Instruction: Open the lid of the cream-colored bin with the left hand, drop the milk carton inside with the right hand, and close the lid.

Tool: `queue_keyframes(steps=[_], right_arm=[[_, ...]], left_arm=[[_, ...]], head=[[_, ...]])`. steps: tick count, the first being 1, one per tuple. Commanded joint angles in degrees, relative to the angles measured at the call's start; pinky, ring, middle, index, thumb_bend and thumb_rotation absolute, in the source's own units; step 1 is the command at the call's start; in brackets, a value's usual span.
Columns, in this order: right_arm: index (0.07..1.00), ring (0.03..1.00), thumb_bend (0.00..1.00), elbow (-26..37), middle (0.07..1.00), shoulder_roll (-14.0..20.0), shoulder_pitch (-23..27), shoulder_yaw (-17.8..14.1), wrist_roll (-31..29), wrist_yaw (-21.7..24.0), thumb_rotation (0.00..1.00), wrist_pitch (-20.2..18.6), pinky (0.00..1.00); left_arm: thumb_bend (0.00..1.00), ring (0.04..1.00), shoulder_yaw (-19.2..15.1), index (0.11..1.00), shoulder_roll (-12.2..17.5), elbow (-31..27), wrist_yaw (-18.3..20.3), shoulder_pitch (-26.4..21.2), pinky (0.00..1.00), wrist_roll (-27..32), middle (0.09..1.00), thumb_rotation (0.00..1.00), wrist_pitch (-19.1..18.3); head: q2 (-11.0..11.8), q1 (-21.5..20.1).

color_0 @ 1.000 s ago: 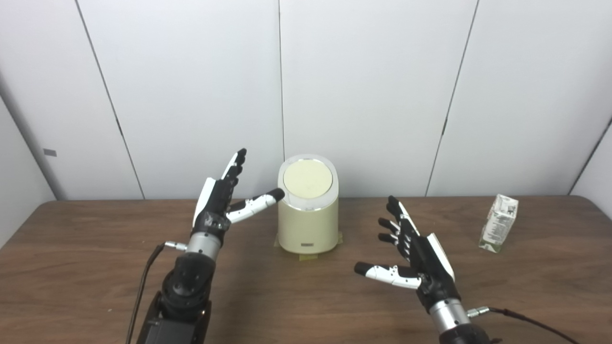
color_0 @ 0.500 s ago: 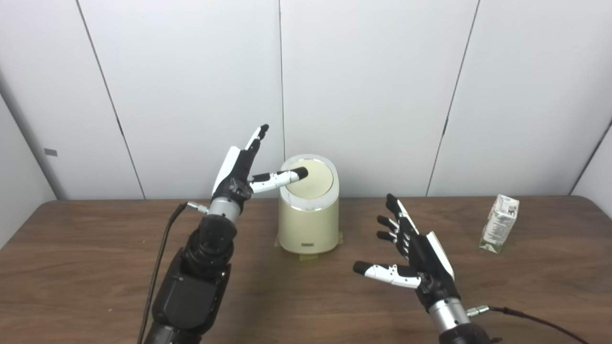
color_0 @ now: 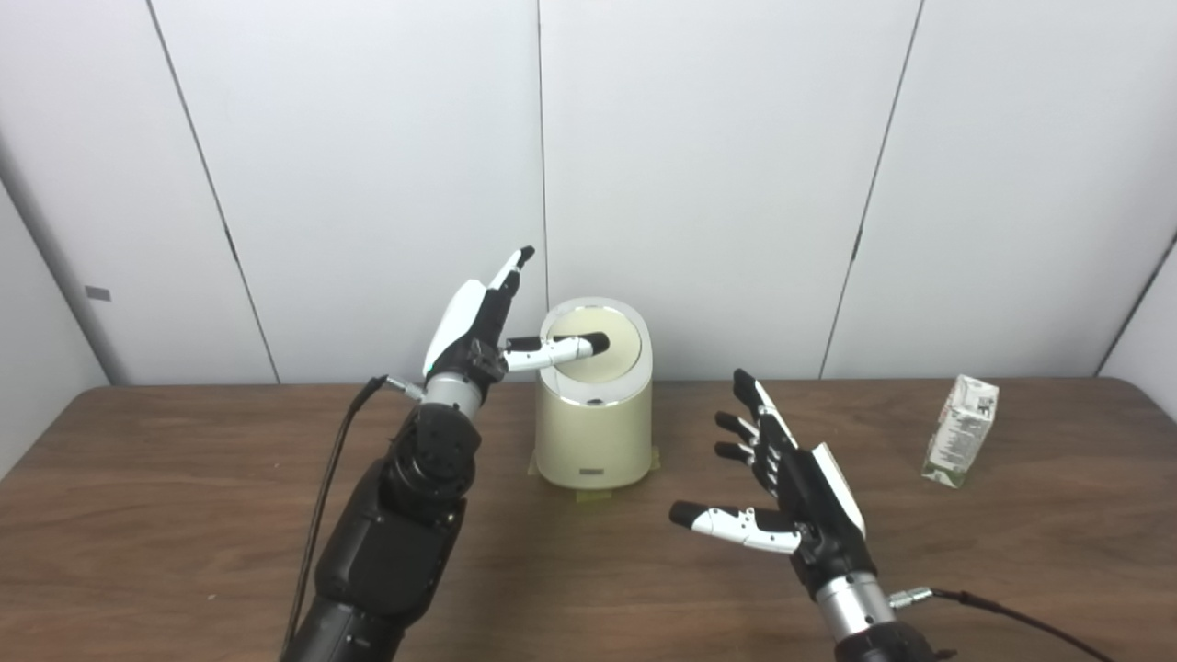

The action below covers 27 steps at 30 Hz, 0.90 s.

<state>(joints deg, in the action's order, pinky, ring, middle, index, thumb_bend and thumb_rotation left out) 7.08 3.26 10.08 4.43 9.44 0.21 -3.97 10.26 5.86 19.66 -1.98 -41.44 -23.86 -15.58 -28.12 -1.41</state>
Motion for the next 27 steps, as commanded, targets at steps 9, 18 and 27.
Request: queue_keyframes(steps=[9,18,27], right_arm=[[0.956,0.890,0.85,2.3,0.982,-0.5,1.9,0.0,0.0,-0.1,0.24,1.7,0.79],[0.954,0.895,0.85,2.4,0.986,-0.6,1.7,-0.1,-0.9,0.1,0.24,1.6,0.81],[0.953,0.883,0.85,3.3,0.981,-0.7,1.5,0.4,0.1,0.0,0.26,0.9,0.78]], left_arm=[[0.97,1.000,0.4,1.000,0.2,0.3,-2.7,-4.0,1.00,-3.6,1.000,0.33,-0.2],[0.96,1.000,6.0,1.000,1.6,2.8,-8.0,-4.6,1.00,-13.2,1.000,0.30,-0.4],[1.00,1.000,15.2,1.000,5.1,1.7,-3.7,-6.3,1.00,-26.4,1.000,0.26,-6.7]], head=[[-0.3,-0.2],[-0.7,0.0],[-1.3,0.0]])
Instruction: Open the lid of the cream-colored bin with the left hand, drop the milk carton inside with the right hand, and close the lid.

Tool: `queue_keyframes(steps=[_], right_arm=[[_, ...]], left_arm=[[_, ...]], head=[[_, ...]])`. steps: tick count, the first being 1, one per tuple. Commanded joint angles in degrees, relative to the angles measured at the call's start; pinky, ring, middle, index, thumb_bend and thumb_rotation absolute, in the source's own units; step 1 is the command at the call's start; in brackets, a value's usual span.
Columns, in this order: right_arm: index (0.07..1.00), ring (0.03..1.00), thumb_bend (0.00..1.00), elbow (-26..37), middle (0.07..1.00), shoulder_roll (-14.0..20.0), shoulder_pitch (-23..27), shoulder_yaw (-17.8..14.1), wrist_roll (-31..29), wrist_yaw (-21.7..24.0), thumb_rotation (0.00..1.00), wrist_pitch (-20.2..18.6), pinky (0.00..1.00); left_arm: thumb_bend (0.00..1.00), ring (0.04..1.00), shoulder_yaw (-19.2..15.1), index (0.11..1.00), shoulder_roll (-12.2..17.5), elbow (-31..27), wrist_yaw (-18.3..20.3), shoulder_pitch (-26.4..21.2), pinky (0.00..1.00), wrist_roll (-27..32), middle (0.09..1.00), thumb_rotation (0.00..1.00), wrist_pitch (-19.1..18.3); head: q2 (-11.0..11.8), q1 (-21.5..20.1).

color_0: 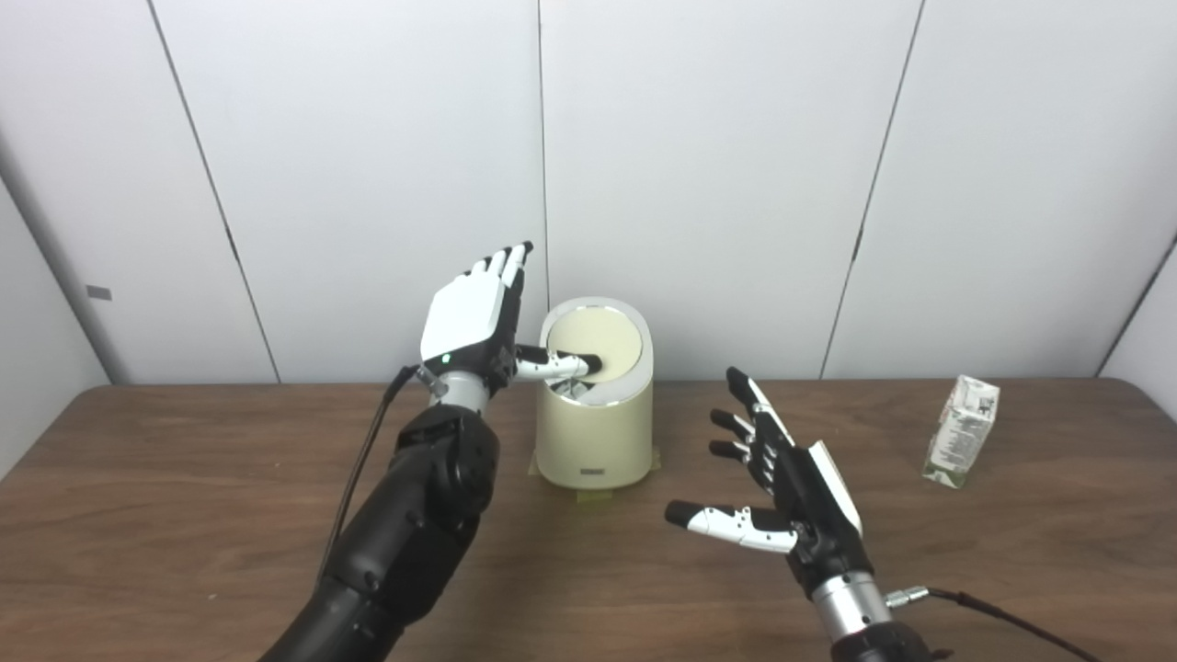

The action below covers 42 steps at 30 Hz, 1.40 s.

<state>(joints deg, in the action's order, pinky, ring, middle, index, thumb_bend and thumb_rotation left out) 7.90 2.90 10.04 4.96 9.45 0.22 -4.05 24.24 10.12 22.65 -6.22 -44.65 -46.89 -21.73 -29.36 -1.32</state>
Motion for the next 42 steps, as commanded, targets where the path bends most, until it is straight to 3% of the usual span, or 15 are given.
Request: queue_keyframes(steps=[1,6,12,16,25,28,33,38,42], right_arm=[[0.953,0.881,0.85,2.5,0.980,-0.3,1.5,-0.1,0.2,0.0,0.26,0.9,0.78],[0.951,0.877,0.84,2.7,0.978,-0.3,1.5,0.0,0.5,-0.1,0.26,0.8,0.78],[0.951,0.877,0.84,2.7,0.979,-0.3,1.5,-0.1,0.3,0.0,0.27,0.6,0.78],[0.947,0.870,0.85,3.1,0.973,-0.4,1.4,-0.1,0.5,-0.1,0.27,-0.1,0.77],[0.950,0.882,0.84,2.7,0.976,-0.2,1.2,0.0,0.2,0.1,0.27,0.1,0.78],[0.953,0.883,0.84,2.6,0.976,0.0,1.1,0.0,0.1,0.3,0.28,0.1,0.78],[0.951,0.883,0.83,2.4,0.979,0.2,1.0,0.1,0.0,0.4,0.28,0.7,0.78],[0.951,0.871,0.85,2.5,0.970,0.5,0.9,0.1,0.3,0.3,0.30,0.5,0.78],[0.953,0.873,0.84,3.0,0.974,0.6,0.8,-0.1,0.0,0.5,0.29,-0.2,0.78]], left_arm=[[1.00,1.000,2.2,1.000,1.3,-1.6,1.1,-3.1,1.00,-4.5,1.000,0.24,-0.8],[1.00,1.000,5.4,1.000,2.8,-3.3,4.6,-2.6,1.00,-8.8,1.000,0.27,-1.2],[1.00,1.000,13.2,1.000,6.5,-3.5,11.8,-3.3,1.00,-20.0,1.000,0.33,-1.2],[1.00,1.000,13.6,1.000,7.4,-4.2,12.2,-2.2,1.00,-20.9,1.000,0.32,0.6],[1.00,1.000,-4.2,1.000,1.1,-9.9,4.0,2.4,1.00,-4.1,1.000,0.41,2.5],[1.00,1.000,-7.3,1.000,0.8,-10.2,2.1,2.7,0.96,-1.9,1.000,0.41,3.9],[1.00,1.000,-11.0,1.000,0.8,-11.8,-0.4,3.9,0.99,1.0,1.000,0.43,4.6],[1.00,1.000,-17.1,1.000,-0.3,-18.2,0.8,8.3,1.00,9.0,1.000,0.43,4.1],[0.96,1.000,-22.5,1.000,-1.3,-24.5,4.5,14.5,0.97,21.2,1.000,0.41,6.2]], head=[[-0.2,-0.1],[-0.4,-0.1],[-0.6,0.0],[-0.5,0.1],[-0.4,0.5],[-0.3,0.6],[-0.3,0.7],[-0.5,0.9],[-0.5,1.2]])
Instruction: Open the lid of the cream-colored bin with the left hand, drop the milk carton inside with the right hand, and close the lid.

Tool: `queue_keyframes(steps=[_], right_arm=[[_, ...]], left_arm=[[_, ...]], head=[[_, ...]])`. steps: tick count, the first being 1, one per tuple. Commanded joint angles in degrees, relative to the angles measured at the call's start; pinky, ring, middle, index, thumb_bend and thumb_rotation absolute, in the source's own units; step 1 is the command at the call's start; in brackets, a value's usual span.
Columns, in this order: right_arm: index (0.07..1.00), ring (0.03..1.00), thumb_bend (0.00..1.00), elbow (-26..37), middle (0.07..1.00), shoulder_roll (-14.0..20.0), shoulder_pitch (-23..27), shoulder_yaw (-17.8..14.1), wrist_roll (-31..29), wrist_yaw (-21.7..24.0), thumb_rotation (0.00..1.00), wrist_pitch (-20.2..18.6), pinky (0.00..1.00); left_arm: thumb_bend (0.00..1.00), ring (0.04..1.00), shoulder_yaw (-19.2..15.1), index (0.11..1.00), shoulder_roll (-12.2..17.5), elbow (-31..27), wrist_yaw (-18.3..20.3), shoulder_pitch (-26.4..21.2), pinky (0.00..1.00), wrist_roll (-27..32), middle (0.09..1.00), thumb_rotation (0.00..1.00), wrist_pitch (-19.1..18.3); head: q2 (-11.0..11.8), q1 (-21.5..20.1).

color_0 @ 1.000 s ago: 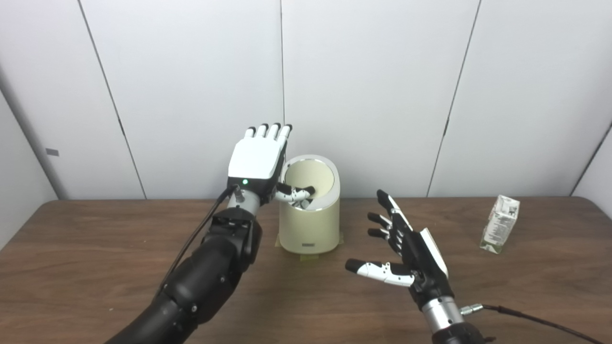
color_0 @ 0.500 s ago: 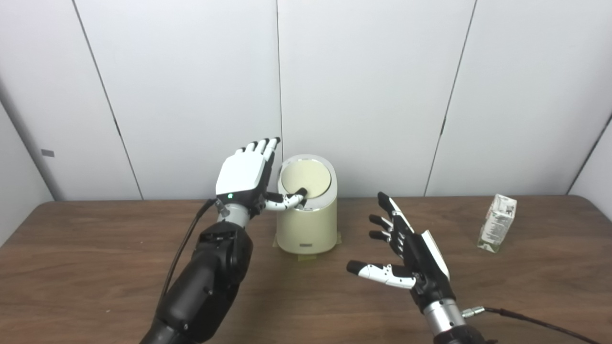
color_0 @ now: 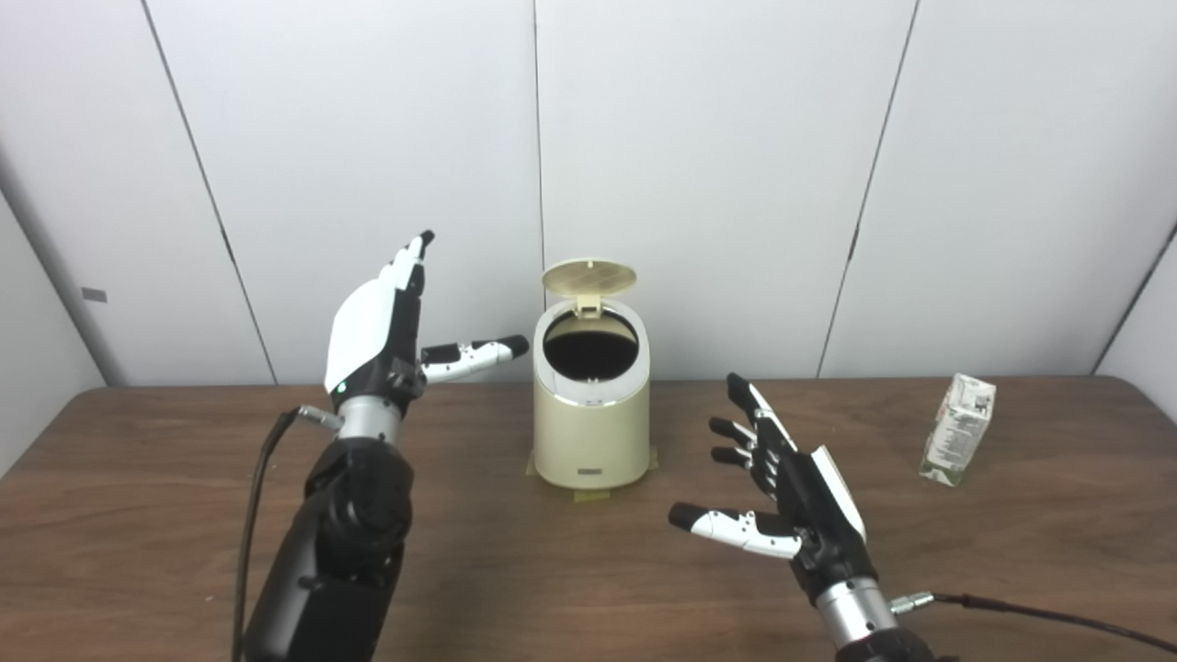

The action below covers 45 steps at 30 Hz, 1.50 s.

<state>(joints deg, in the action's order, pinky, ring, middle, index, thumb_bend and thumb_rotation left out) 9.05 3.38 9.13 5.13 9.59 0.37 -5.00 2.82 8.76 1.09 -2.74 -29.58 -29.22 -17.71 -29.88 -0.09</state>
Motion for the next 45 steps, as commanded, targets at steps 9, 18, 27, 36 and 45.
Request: queue_keyframes(steps=[9,18,27,36,45], right_arm=[[0.954,0.880,0.82,1.9,0.977,0.9,1.7,-0.8,-0.5,0.7,0.26,1.0,0.78],[0.939,0.833,0.83,1.3,0.944,-0.1,0.9,-2.4,-1.2,-1.3,0.24,4.5,0.72],[0.884,0.766,0.82,1.1,0.843,4.2,2.6,-7.5,-3.7,-0.9,0.23,7.4,0.68],[0.897,0.833,0.84,11.9,0.882,18.0,8.5,-8.9,8.2,4.4,0.23,-10.4,0.74],[0.854,0.785,0.85,11.5,0.871,25.4,14.2,-15.5,7.3,5.1,0.09,-13.9,0.66]], left_arm=[[0.80,0.781,-5.3,0.846,-0.3,-9.6,2.1,13.6,0.70,16.5,0.827,0.28,10.2],[0.74,0.738,-6.3,0.836,-1.0,-8.1,2.4,20.0,0.63,22.3,0.822,0.22,18.9],[0.73,0.785,-5.6,0.895,-1.1,-9.5,2.1,22.7,0.66,21.6,0.858,0.27,20.9],[0.64,0.817,-6.4,0.917,0.0,-9.9,3.1,22.9,0.73,22.8,0.873,0.18,19.1],[0.61,0.820,-7.2,0.909,0.6,-9.8,3.1,21.9,0.76,22.7,0.868,0.12,17.1]], head=[[-0.3,0.1],[0.6,-0.6],[2.9,-8.6],[3.5,-17.2],[4.1,-20.0]])
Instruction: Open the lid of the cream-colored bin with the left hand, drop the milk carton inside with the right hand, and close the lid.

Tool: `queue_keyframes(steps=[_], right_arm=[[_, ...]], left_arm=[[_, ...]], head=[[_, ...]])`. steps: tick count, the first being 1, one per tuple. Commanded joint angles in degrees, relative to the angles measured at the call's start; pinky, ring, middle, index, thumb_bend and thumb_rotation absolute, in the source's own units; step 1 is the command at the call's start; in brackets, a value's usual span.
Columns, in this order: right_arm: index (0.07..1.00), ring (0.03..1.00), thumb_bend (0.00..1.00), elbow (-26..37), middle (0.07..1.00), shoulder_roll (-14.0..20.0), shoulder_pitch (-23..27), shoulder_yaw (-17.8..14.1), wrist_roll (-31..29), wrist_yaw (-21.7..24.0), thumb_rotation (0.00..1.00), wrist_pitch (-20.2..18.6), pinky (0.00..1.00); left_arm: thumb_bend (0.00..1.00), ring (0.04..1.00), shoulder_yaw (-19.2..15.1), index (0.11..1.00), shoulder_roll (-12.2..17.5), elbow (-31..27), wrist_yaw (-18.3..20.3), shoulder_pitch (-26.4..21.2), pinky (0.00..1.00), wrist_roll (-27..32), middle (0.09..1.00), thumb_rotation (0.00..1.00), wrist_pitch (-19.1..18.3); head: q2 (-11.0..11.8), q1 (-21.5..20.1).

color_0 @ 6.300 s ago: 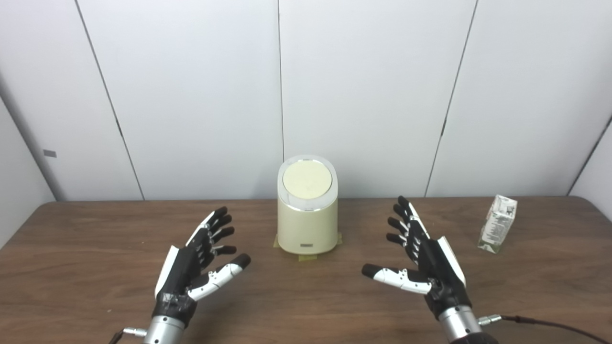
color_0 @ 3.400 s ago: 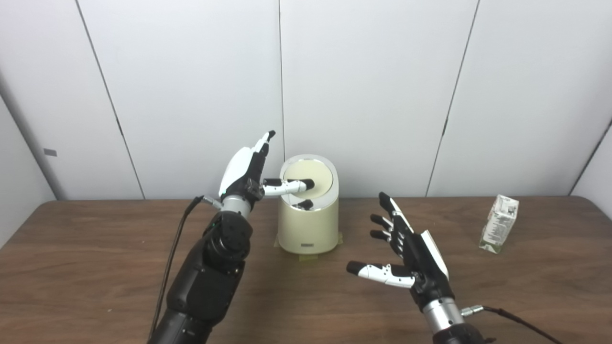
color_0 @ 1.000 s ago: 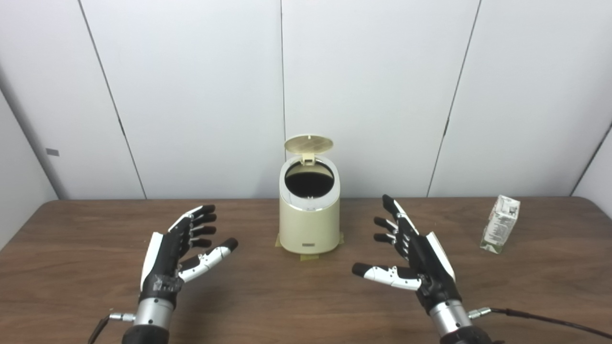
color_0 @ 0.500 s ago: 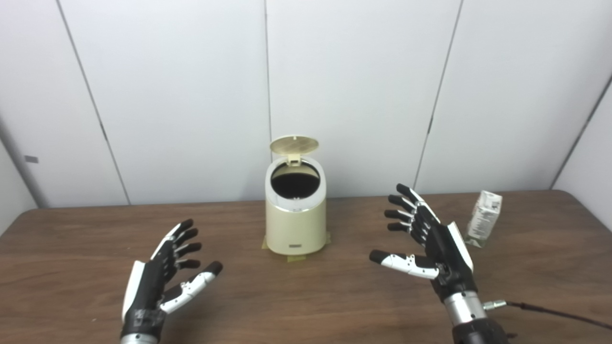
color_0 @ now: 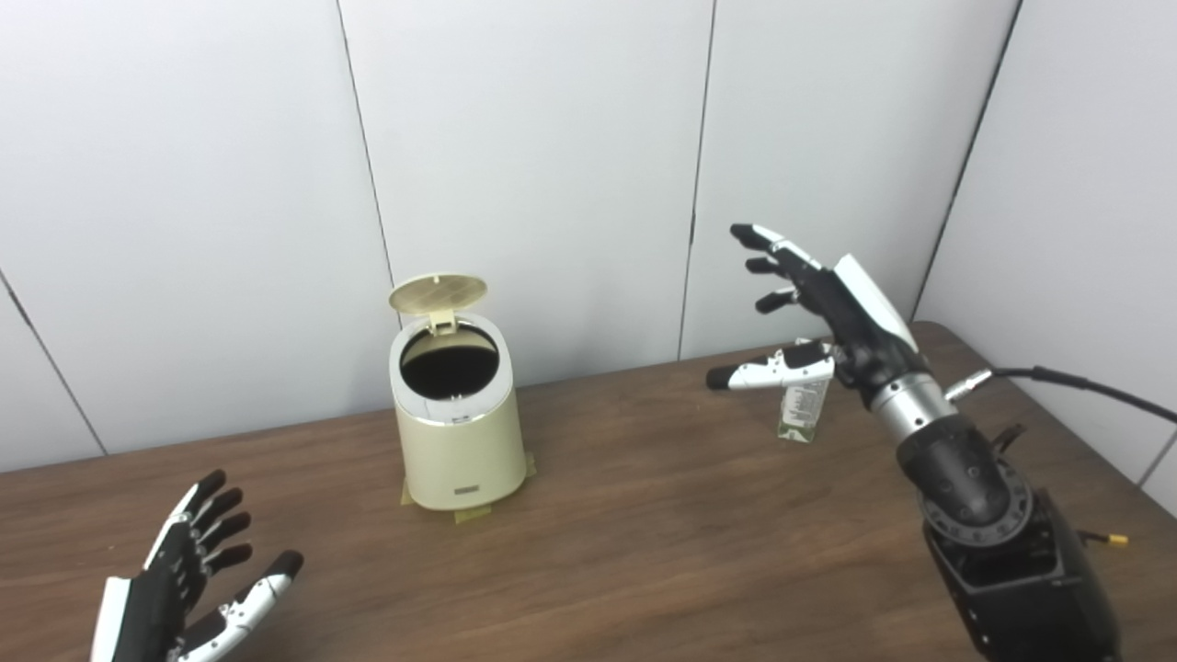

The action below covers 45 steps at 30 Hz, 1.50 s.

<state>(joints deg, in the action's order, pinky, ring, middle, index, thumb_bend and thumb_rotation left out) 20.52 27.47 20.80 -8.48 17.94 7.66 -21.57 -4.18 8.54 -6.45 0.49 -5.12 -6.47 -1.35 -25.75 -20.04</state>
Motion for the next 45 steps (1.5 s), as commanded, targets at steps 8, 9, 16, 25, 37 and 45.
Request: queue_keyframes(steps=[8,9,16,25,37,45], right_arm=[[0.811,0.790,0.82,-12.8,0.826,5.1,5.2,-6.1,-7.0,-1.7,0.08,10.0,0.68],[0.824,0.813,0.82,-13.8,0.843,5.5,5.5,-5.9,-7.4,-1.3,0.09,9.8,0.70],[0.942,0.947,0.84,-23.5,0.965,9.5,6.5,-3.4,-9.7,3.3,0.18,9.6,0.84],[0.966,0.954,0.83,-38.5,0.977,9.1,8.6,-3.2,-12.9,2.6,0.14,15.9,0.86],[0.953,0.936,0.82,-46.8,0.970,7.9,8.4,-2.2,-13.2,-0.1,0.12,20.2,0.83],[0.952,0.905,0.84,-50.9,0.929,7.8,8.8,-0.4,-11.0,-2.2,0.17,24.8,0.83]], left_arm=[[0.59,0.808,-0.8,0.913,0.9,-2.3,-0.2,-3.0,0.75,1.1,0.866,0.09,0.0],[0.58,0.806,-0.9,0.916,1.0,-2.2,-0.2,-3.1,0.74,1.2,0.865,0.08,0.1],[0.56,0.815,-1.3,0.926,1.1,-2.3,0.0,-3.3,0.75,2.3,0.872,0.05,-0.6],[0.56,0.801,-0.9,0.921,1.6,-2.8,0.5,-3.2,0.75,2.2,0.860,0.00,-0.9],[0.57,0.783,-0.6,0.908,1.8,-4.1,0.6,-3.0,0.72,2.0,0.846,0.00,-1.6],[0.56,0.785,-0.5,0.909,2.0,-3.7,1.1,-3.0,0.70,2.4,0.853,0.00,-0.8]], head=[[-0.1,-1.0],[-0.1,-1.1],[0.0,-1.5],[-0.3,-1.5],[-0.7,-1.4],[-0.9,-1.4]])
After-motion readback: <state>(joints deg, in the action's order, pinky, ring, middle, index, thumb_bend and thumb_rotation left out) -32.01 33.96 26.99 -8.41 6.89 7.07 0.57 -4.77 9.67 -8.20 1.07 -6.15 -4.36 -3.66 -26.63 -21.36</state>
